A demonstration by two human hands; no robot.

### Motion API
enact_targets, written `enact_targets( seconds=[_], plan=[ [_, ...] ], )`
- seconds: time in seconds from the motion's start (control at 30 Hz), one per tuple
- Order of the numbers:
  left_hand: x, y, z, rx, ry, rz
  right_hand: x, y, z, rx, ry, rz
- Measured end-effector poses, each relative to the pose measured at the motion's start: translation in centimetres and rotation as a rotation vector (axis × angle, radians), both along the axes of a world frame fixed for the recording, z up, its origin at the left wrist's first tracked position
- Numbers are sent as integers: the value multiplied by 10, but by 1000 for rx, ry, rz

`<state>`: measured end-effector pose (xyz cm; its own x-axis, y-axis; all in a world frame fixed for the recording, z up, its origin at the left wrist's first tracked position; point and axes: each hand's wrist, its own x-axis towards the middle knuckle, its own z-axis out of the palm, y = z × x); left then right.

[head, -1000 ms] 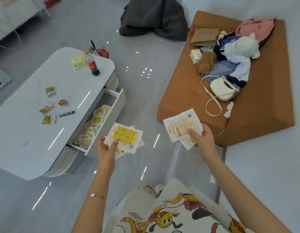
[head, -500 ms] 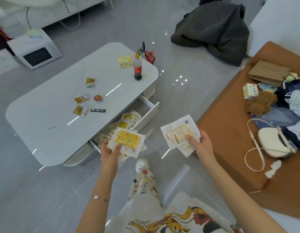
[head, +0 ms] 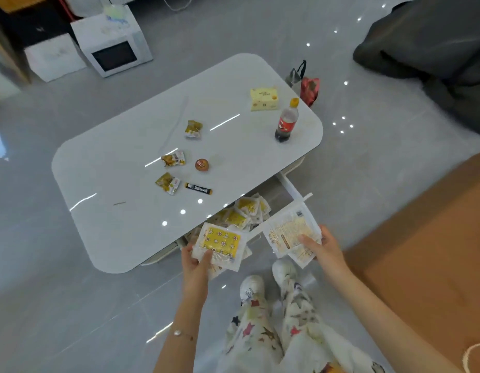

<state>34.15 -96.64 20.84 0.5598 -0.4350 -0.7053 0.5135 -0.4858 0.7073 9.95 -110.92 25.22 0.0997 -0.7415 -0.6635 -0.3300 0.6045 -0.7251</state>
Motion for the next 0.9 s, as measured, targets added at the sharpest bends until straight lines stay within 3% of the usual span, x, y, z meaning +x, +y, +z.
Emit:
enact_targets(
  seconds=[0.27, 0.5, 0.73, 0.9],
  plan=[
    [22, -33, -177, 187, 57, 184, 68, -85, -196, 156, 83, 204],
    [34, -65, -348, 219, 107, 372, 121, -109, -383, 257, 116, 245],
    [25, -74, -403, 339, -26, 278, 143, -114, -434, 218, 185, 215],
    [21, -71, -378, 375, -100, 168, 139, -116, -419, 65, 330, 495]
  ],
)
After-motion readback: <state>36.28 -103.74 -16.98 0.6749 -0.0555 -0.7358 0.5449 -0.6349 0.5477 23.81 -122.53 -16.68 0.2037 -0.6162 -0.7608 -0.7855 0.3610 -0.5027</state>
